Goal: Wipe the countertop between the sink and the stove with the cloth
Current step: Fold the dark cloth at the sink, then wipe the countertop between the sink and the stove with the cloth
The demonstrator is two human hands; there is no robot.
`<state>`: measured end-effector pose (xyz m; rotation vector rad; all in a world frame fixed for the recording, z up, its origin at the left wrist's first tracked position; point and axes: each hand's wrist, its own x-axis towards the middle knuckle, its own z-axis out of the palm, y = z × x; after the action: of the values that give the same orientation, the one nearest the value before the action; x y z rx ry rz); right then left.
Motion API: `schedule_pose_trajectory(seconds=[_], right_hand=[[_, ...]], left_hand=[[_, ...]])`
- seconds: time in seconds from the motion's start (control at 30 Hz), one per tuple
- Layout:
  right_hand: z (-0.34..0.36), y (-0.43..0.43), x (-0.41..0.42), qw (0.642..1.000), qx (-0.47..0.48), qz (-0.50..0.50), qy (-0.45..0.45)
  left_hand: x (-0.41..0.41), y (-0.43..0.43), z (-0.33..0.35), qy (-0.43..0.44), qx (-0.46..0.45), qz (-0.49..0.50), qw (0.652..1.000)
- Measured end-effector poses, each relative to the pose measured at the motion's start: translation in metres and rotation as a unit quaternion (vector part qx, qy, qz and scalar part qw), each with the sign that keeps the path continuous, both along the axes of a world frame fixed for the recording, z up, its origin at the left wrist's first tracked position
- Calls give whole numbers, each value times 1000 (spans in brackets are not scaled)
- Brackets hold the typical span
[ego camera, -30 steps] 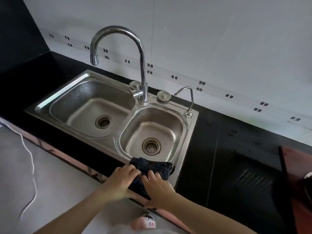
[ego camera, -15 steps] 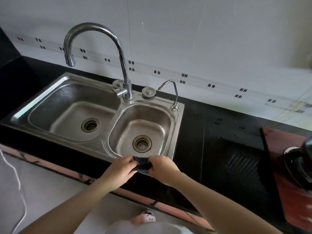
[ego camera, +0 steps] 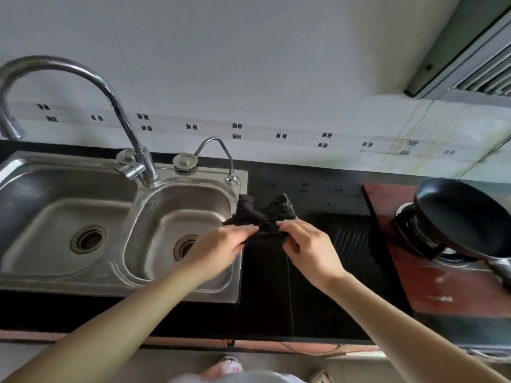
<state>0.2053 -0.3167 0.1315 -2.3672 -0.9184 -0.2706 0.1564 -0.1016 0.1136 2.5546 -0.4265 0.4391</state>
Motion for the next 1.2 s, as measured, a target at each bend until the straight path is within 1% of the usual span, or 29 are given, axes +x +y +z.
schedule_pose_trajectory(seconds=[0.03,0.07,0.1,0.13,0.2,0.23,0.27,0.3,0.33,0.37,0.43,0.47,0.53,0.57,0.6,0.63,0.7,0.73,0.8,0.9,1.07,1.2], right_hand=[[-14,-10,-8,1000,-8,-4,15],[-31,-20,-16,999,-22,-5,39],[-47,-26,-26,996,-49,6,69],[-63,-35,-38,989,-93,28,110],[-95,-50,-59,964,-181,94,170],[-106,-56,-67,954,-207,112,184],[-110,-60,-72,951,-217,116,189],[-111,-61,-73,953,-210,109,191],[-110,-59,-71,958,-196,96,187],[-108,-56,-67,963,-181,83,180],[-104,-44,-57,976,-147,37,154],[-105,-37,-52,981,-126,5,147],[-107,-20,-48,979,-107,-61,162],[-113,-12,-50,973,-111,-83,183],[-121,-5,-54,966,-129,-91,204],[-131,0,-58,961,-166,-83,205],[-154,4,-66,952,-244,-57,177],[-161,3,-69,949,-259,-57,170],[-167,1,-73,949,-260,-69,163],[-163,1,-75,951,-263,-62,151],[-165,3,-74,950,-263,-83,148],[-165,4,-72,951,-259,-80,152]], left_hand=[[-5,-8,-14,9,15,-14,1000],[-10,-14,-34,14,49,-26,998],[-18,-16,-53,42,106,-49,992],[-29,-25,-73,74,163,-91,980],[-51,-37,-98,112,284,-194,932],[-59,-41,-103,126,327,-221,910],[-61,-43,-102,138,347,-213,903],[-59,-44,-97,187,335,-191,903],[-52,-43,-94,214,311,-184,908],[-47,-44,-92,220,285,-178,916],[-37,-49,-85,170,209,-142,953],[-32,-53,-87,155,164,-108,968],[-28,-56,-101,122,105,-29,987],[-29,-63,-108,145,77,5,986],[-32,-69,-115,170,77,32,982],[-35,-76,-118,189,104,44,976],[-44,-84,-126,213,164,48,962],[-47,-87,-131,219,178,47,958],[-48,-91,-134,228,192,61,953],[-49,-93,-140,215,201,73,953],[-46,-92,-144,202,200,61,957],[-42,-91,-146,198,196,59,959]])
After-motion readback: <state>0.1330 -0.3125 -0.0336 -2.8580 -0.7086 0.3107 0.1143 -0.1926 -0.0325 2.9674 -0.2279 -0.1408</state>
